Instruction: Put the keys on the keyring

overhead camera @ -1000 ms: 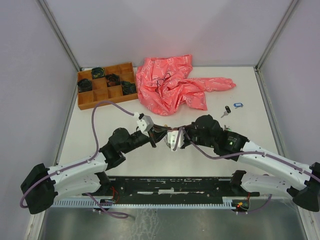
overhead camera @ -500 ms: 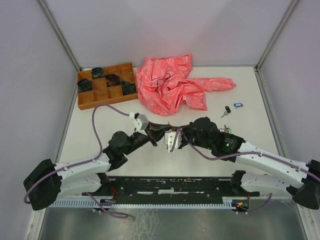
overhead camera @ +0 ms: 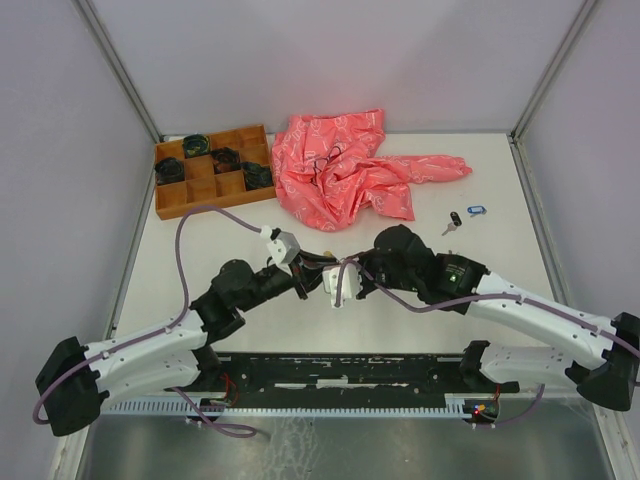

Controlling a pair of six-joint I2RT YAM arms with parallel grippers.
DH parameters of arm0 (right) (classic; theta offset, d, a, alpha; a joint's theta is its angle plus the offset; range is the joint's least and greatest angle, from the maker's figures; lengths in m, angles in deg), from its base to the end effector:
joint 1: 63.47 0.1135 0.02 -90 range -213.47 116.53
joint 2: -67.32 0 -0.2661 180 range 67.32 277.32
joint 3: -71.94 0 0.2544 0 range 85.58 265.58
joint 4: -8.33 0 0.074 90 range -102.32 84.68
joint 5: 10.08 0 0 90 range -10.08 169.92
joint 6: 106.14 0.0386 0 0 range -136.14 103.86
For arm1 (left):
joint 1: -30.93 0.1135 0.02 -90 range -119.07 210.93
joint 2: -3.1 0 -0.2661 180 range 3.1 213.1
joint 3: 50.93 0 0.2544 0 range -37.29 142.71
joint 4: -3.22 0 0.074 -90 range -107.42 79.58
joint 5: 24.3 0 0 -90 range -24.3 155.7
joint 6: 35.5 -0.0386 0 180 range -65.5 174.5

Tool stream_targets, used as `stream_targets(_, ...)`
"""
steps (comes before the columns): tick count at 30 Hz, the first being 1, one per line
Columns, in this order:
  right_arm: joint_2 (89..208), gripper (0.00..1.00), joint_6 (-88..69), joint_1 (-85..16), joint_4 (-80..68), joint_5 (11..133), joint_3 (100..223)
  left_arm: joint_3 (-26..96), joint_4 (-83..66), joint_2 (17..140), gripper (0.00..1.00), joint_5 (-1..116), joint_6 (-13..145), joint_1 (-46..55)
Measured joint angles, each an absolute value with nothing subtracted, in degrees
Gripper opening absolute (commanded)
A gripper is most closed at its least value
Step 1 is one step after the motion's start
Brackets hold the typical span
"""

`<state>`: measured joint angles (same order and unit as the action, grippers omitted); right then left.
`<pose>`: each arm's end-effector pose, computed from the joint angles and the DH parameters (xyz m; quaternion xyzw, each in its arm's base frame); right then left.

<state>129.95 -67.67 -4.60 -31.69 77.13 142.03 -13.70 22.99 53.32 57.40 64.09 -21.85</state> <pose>0.1249 0.2105 0.3223 -0.7266 0.4907 0.0521 0.4780 0.1220 -0.1698 0.2741 0.2941 0.5959 -0.4272 0.6131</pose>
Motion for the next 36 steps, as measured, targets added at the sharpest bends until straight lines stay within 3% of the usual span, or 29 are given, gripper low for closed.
stream_targets(26,132.42,0.01,-70.03,-4.6,-40.43,75.58,144.63,-6.4,10.18,57.75,0.26,51.26,58.84,-21.78)
stream_targets(36,132.35,0.01,-70.66,-4.6,-40.93,74.34,144.61,-6.33,9.17,57.99,0.33,43.13,51.61,-18.87)
